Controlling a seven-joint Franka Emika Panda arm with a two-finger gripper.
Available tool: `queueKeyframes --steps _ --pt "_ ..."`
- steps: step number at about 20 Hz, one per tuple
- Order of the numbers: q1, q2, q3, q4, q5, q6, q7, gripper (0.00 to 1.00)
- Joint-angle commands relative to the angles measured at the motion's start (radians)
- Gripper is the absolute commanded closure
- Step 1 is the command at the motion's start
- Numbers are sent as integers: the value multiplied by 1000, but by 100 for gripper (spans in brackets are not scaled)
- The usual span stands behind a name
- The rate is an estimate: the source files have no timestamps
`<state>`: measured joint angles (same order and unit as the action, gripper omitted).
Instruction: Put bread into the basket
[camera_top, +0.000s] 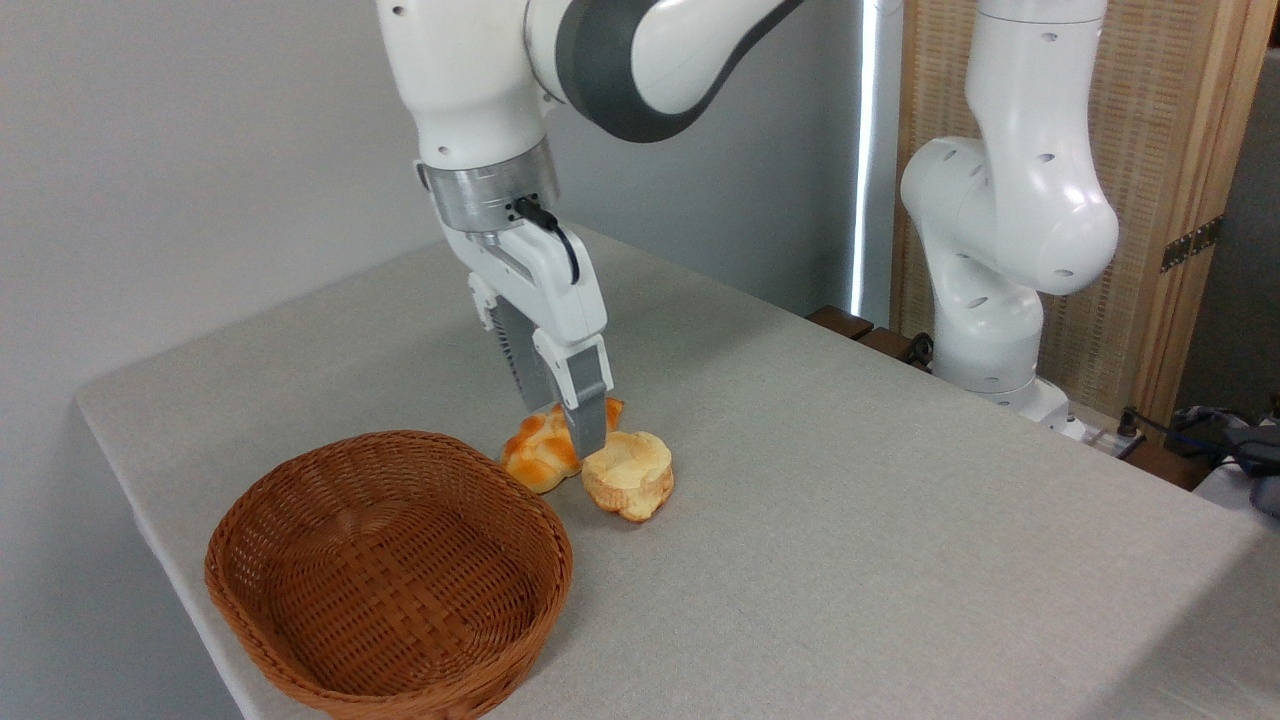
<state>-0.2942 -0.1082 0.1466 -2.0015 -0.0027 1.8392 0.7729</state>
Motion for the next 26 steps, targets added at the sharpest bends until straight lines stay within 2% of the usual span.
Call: queueKeyframes --steps 1,3,6,9,26 --pt "-14 -91 22 -114 12 -8 149 0" --pt "-14 -99 28 -152 16 -3 236 0" --pt "-14 -102 36 -189 64 -1 314 0" --pt "-14 -97 36 -198 67 0 379 0" --pt "-28 -31 28 -224 67 89 381 0"
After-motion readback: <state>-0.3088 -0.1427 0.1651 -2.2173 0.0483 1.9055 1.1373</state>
